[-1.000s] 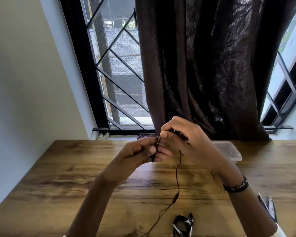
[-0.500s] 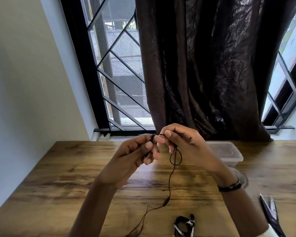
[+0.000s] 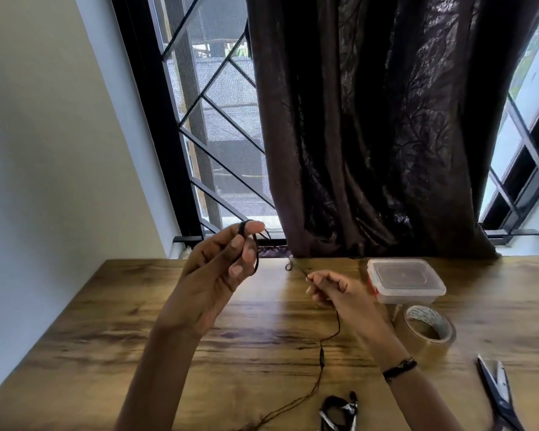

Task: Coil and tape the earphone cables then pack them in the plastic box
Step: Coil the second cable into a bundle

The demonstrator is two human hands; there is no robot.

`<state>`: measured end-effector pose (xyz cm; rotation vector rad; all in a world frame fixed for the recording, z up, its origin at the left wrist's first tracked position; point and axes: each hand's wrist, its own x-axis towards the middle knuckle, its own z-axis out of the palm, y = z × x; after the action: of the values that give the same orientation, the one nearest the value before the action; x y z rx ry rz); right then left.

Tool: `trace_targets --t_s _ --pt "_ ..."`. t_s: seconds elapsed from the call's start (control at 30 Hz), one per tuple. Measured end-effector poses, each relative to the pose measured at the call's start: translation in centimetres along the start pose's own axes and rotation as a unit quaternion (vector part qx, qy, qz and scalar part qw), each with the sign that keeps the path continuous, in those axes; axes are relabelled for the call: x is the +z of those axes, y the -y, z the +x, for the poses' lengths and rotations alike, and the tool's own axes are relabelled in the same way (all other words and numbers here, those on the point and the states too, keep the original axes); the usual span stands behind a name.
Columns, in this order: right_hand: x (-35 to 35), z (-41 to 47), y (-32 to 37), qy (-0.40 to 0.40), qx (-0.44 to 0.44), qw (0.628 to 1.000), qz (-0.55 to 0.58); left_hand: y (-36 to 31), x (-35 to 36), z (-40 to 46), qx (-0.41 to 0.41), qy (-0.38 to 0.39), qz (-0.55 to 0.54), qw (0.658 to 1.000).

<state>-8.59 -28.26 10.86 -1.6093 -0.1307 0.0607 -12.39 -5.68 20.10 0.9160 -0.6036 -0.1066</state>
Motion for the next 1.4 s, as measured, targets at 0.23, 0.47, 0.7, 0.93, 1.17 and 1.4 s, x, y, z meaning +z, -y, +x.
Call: trace_targets --t_s 0.23,0.47,0.7,0.93,1.17,1.4 --pt "1.2 -0.8 -0.3 0.04 -0.005 0.994 -0.101 0.3 0.0 0.2 -0.028 -0.041 0.015 0.999" --pt "4.5 -1.8 6.6 0.138 -0.23 0.963 -0.022 0.7 0.2 0.3 -0.059 -0.055 0.057 0.995" --pt "5.4 -1.4 6.0 0.004 -0.264 0.963 -0.051 1.0 0.6 -0.2 -0.069 -0.023 0.109 0.991" --pt "5.8 -1.0 5.1 -0.038 -0.276 0.953 -0.119 1.6 0.8 -0.5 -0.085 0.008 0.143 0.986" --pt "7.5 -2.4 4.1 -0.012 -0.243 0.967 -0.069 1.8 0.6 0.5 -0.045 -0.017 0.109 0.993" --pt "7.3 -4.7 3.5 0.009 -0.207 0.974 -0.097 2.8 0.3 0.9 -0.008 -0.034 0.239 0.97"
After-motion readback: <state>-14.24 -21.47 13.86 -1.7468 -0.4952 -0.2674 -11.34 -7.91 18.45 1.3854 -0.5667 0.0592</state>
